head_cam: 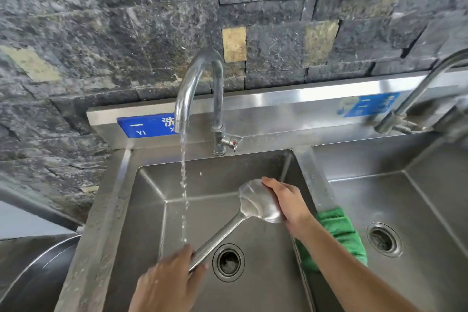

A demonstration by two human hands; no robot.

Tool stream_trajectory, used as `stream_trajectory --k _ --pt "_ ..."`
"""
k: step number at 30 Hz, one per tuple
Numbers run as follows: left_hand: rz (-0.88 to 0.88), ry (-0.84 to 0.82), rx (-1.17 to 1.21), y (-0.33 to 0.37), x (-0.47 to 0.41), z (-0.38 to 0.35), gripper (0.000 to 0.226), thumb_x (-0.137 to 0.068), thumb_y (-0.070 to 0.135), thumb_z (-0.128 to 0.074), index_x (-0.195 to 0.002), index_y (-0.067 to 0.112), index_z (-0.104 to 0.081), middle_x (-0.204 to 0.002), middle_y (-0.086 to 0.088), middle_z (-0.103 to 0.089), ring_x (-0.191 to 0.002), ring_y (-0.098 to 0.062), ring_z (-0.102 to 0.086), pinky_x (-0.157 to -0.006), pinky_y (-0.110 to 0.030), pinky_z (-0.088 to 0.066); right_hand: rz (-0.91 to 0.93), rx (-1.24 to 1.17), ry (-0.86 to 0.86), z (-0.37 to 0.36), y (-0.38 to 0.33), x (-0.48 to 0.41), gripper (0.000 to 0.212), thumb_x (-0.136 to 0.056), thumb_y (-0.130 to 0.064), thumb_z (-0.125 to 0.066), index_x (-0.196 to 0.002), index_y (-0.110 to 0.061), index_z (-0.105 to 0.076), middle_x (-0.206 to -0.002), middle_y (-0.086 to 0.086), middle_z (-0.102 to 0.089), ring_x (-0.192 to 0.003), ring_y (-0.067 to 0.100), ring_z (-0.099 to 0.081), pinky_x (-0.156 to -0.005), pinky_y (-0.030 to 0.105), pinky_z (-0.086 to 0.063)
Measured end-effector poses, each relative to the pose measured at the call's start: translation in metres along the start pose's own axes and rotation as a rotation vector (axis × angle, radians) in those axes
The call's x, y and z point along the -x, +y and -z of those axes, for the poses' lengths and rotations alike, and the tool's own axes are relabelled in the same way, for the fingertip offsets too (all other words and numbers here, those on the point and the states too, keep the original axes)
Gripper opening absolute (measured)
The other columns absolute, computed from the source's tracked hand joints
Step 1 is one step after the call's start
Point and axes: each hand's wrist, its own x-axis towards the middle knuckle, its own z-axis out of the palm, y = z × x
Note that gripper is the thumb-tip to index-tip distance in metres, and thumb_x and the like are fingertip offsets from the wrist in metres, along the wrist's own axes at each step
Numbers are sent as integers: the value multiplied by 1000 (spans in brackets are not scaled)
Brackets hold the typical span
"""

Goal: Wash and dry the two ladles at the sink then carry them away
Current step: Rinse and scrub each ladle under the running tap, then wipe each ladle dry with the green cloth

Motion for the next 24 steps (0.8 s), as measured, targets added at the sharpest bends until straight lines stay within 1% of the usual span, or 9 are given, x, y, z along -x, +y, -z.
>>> stream_trajectory --k 3,7,10,12,16,18,19,21,24 --pt "-158 41 2 45 -3 2 43 -95 69 -24 -97 28 -38 -90 9 -60 -97 -10 -66 -77 -27 -48 10 14 5 18 0 2 39 -77 -46 -80 -91 -10 -82 -94 14 -81 -97 37 -76 -96 51 -60" --pt "-160 21 33 62 -11 -5 34 -95 68 -23 -116 43 -32 -91 12 -67 -91 -12 -67 -78 -30 -52 5 138 -9 58 -1 -5 63 -87 -70 -61 -113 -15 -79 -107 5 -81 -105 23 -75 -106 43 -53" --pt "-102 -54 175 78 -10 -15 30 -95 67 -28 -106 40 -37 -74 20 -64 -80 -13 -66 -78 -32 -53 176 396 206 102 5 3 54 -95 -63 -57 -127 -22 -73 -116 -1 -77 -115 22 -69 -107 39 -49" --pt "-51 -55 272 83 -16 -25 35 -96 63 -35 -96 28 -43 -73 12 -63 -76 -13 -64 -76 -29 -51 242 566 371 137 14 11 56 -97 -55 -60 -140 -17 -62 -127 7 -72 -120 31 -66 -103 39 -50" --pt "83 -176 419 98 -24 -37 40 -100 50 -42 -81 19 -59 -62 0 -59 -54 -13 -60 -55 -24 -50 -106 768 268 181 40 11 100 -83 -71 -68 -157 -11 -36 -151 16 -53 -137 36 -53 -110 42 -43" --pt "156 -242 519 104 -27 -44 40 -100 48 -45 -78 21 -65 -59 0 -58 -40 -17 -56 -41 -24 -43 -218 620 110 188 56 8 111 -63 -87 -71 -142 -11 -56 -131 11 -70 -120 30 -68 -104 43 -53" --pt "170 -260 551 108 -28 -48 39 -100 47 -46 -80 21 -68 -59 -1 -59 -37 -18 -55 -38 -22 -40 -236 475 56 191 63 7 107 -55 -88 -76 -127 -10 -67 -115 9 -78 -106 27 -75 -96 42 -59" --pt "150 -285 587 114 -30 -54 36 -101 44 -45 -86 22 -69 -57 -3 -58 -34 -20 -54 -39 -21 -39 -230 310 -26 189 66 11 73 -66 -65 -84 -110 -7 -74 -94 7 -82 -86 24 -80 -75 32 -64" --pt "89 -318 619 120 -30 -58 31 -103 39 -42 -87 21 -62 -55 -3 -56 -32 -20 -49 -41 -23 -40 -147 250 -44 187 65 12 36 -88 -37 -79 -104 -5 -74 -88 7 -82 -81 23 -80 -64 28 -62"
